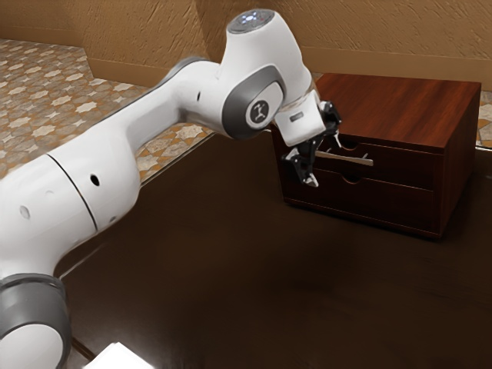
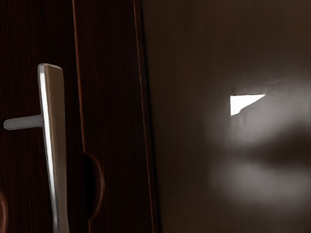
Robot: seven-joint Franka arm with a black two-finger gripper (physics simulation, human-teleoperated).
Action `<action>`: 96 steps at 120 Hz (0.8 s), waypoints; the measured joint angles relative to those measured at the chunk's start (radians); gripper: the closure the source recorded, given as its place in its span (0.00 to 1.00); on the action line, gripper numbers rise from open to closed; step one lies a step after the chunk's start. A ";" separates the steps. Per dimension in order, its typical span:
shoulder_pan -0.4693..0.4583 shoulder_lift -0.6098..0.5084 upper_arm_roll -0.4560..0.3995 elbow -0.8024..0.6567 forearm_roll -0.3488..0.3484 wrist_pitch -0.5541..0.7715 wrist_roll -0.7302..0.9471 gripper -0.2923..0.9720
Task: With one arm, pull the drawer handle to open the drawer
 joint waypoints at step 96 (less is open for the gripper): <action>0.000 0.030 0.000 -0.003 0.000 0.037 0.074 0.23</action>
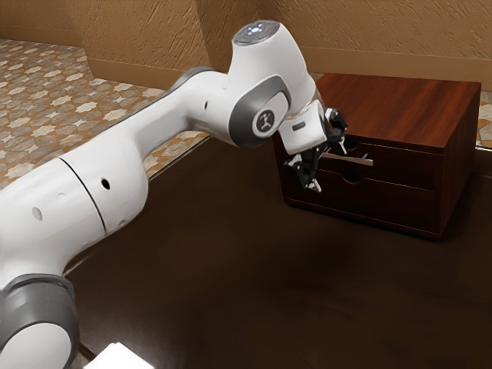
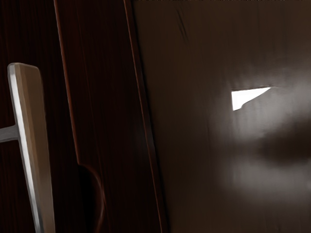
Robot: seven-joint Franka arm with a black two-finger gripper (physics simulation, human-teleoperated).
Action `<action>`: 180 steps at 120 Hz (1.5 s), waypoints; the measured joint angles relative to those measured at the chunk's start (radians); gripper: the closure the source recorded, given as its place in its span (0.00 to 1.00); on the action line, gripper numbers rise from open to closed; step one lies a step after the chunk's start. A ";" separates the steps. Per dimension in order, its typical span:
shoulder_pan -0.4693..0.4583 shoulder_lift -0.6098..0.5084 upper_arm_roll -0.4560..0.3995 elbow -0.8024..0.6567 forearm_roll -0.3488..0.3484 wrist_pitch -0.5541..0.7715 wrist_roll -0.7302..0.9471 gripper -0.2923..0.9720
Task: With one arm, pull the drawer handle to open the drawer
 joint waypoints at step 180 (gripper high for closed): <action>0.026 -0.387 0.007 -0.493 -0.068 0.007 -0.140 0.85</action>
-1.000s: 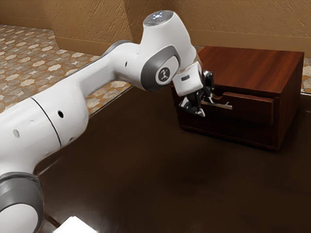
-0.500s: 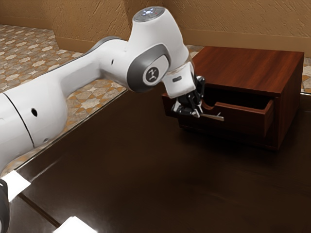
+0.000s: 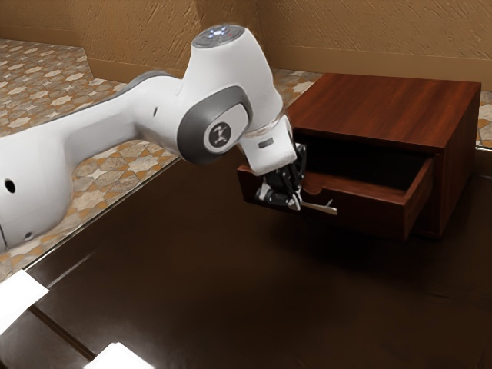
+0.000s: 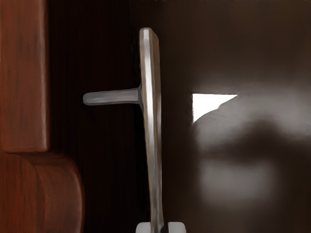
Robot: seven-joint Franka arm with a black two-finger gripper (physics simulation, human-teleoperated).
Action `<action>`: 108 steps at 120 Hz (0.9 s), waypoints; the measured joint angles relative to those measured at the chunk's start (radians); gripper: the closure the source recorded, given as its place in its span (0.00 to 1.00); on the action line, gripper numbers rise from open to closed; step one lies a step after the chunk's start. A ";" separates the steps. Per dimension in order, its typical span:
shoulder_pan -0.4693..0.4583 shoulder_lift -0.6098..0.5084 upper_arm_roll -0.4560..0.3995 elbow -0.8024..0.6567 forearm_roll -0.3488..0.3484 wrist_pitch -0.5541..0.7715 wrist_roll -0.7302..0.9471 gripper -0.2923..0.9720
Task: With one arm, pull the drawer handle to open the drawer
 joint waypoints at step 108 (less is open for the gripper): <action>0.021 -0.272 -0.012 0.003 -0.094 -0.104 -0.086 0.58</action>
